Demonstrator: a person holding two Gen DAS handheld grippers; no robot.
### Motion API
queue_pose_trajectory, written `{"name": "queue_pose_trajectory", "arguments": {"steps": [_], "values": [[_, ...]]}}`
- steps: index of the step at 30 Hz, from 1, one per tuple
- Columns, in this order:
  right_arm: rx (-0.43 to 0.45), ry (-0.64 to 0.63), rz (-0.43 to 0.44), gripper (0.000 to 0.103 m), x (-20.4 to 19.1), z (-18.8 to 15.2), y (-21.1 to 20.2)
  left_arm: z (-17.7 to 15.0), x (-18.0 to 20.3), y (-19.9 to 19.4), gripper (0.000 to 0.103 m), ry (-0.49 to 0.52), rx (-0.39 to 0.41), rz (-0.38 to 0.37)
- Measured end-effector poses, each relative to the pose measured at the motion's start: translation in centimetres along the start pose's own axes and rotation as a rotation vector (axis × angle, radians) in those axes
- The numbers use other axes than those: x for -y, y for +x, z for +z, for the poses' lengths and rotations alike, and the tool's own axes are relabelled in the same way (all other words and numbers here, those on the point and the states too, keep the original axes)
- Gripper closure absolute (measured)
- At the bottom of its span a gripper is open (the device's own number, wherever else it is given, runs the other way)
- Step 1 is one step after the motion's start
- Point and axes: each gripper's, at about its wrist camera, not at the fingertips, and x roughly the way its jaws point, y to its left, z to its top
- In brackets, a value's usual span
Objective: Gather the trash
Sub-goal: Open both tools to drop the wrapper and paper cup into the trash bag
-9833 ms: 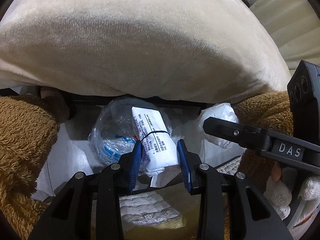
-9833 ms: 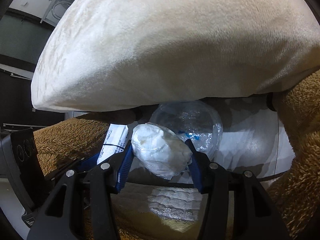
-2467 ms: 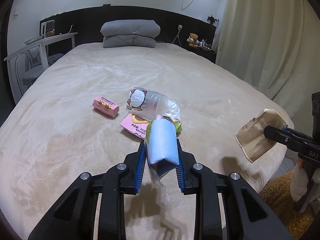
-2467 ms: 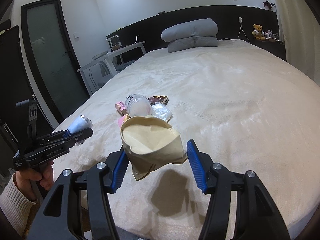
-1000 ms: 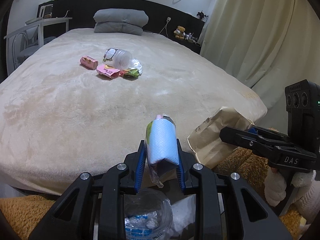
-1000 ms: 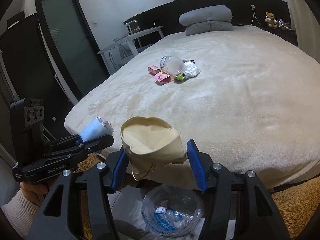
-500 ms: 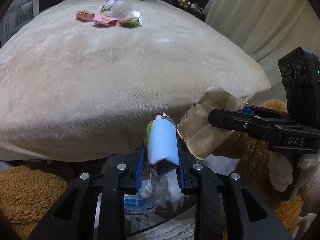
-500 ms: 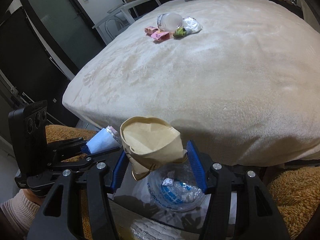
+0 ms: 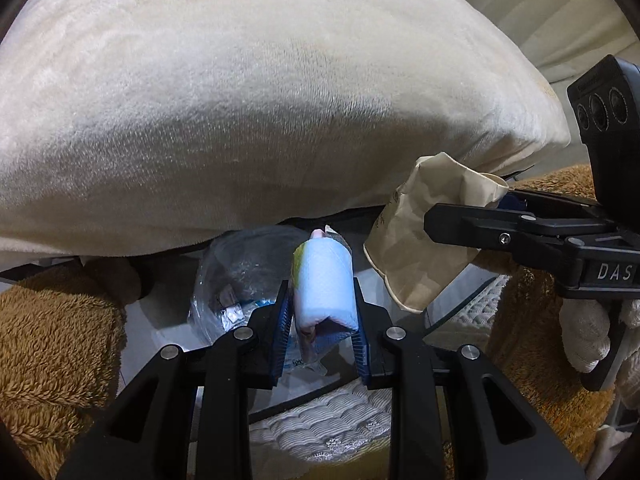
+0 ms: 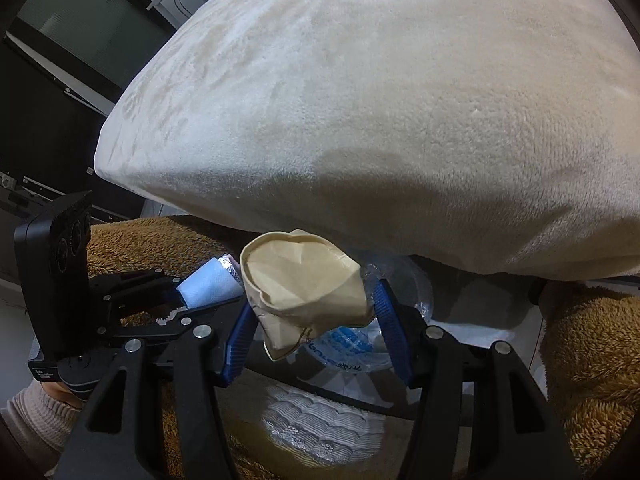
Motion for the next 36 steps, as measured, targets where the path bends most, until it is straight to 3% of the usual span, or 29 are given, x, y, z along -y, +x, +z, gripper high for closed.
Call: {"name": "queue_pose_trajectory", "arguments": {"steps": [17,36], "values": [[-0.166,0.05,-0.049,0.046,0.3,0.4,4.2,-0.2,-0.9,3.7,0.077,-0.049,-0.171,-0.005],[-0.159,0.062,-0.052,0.045,0.5,0.8,4.3,-0.7,-1.5,4.1,0.077,-0.052,-0.215,0.001]]}}
